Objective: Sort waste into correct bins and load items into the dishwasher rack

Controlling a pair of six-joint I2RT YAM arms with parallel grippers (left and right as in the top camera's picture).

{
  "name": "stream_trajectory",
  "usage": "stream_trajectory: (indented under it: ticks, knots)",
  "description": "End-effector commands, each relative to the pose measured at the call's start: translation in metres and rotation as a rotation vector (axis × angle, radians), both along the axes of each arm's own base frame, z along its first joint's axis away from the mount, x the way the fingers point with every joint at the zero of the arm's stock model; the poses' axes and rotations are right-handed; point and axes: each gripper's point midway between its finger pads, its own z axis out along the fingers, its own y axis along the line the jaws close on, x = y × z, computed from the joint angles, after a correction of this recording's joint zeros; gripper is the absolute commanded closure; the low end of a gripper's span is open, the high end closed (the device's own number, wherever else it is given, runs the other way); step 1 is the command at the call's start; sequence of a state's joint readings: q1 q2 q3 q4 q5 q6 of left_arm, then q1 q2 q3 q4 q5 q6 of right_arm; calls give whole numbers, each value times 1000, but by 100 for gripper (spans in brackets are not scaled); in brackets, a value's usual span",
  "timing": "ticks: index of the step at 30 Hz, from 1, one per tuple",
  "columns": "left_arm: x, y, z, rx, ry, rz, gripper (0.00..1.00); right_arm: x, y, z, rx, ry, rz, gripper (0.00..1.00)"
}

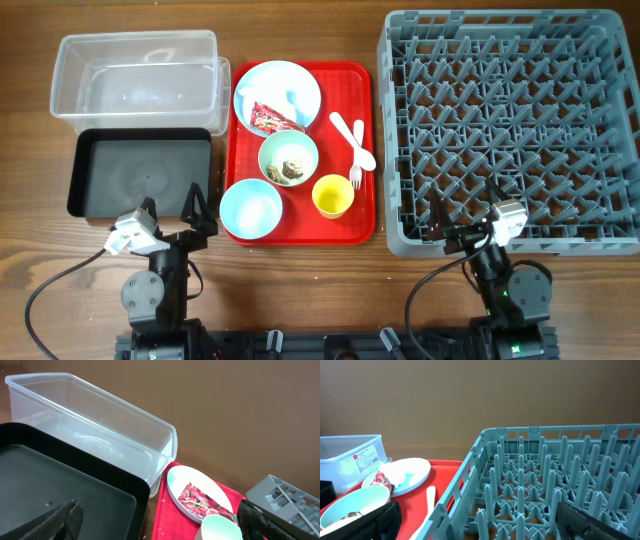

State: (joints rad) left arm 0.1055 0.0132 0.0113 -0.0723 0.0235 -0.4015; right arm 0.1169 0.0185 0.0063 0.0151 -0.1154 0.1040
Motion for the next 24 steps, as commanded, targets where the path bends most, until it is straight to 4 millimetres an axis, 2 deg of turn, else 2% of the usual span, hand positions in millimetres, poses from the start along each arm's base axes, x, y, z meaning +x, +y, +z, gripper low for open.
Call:
stream_trajectory:
  ticks: [1,16,24]
  knots:
    - [0,-2,-2,4,5,-7,0,-1,3,7,7,-27,16,0]
    - [0,-2,-2,0,4,-8,0,-1,2,3,2,-15,12,0]
    - [1,-12,0,-2,-7,-67,0,-1,2,8,-22,-39,13,0]
